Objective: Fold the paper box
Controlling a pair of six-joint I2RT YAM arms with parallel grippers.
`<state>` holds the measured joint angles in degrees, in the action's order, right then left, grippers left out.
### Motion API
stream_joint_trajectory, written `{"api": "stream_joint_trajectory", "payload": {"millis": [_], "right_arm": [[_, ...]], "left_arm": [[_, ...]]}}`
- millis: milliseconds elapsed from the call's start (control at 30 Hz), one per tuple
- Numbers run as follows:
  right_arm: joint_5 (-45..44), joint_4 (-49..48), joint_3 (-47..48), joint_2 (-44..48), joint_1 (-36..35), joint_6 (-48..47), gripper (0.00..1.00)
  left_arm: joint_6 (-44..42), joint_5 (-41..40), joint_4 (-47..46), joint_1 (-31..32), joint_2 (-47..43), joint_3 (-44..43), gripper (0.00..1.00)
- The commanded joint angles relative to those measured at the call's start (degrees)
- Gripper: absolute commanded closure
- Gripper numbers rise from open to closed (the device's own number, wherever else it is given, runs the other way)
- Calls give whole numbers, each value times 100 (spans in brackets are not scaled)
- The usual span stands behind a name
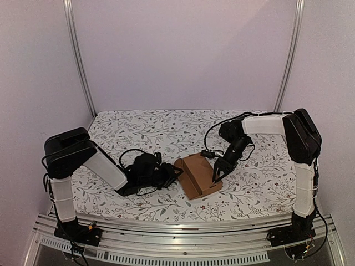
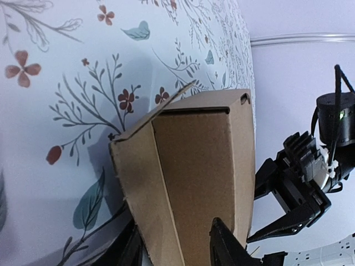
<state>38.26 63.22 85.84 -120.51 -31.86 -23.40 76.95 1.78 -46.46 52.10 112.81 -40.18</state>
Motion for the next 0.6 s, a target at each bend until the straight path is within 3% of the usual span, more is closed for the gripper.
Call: {"api": "stream_joint_trajectory", "payload": {"millis": [0, 200, 567], "right_arm": [[-73, -29, -77, -168, 7, -60, 48], [-99, -23, -77, -142, 14, -60, 48], [-113, -4, -85, -28, 143, -84, 48]], "left_arm": [[-4, 28, -528, -6, 109, -14, 66], [74, 233, -347, -50, 284, -175, 86], [-527, 397, 645, -93, 190, -545, 100]]}}
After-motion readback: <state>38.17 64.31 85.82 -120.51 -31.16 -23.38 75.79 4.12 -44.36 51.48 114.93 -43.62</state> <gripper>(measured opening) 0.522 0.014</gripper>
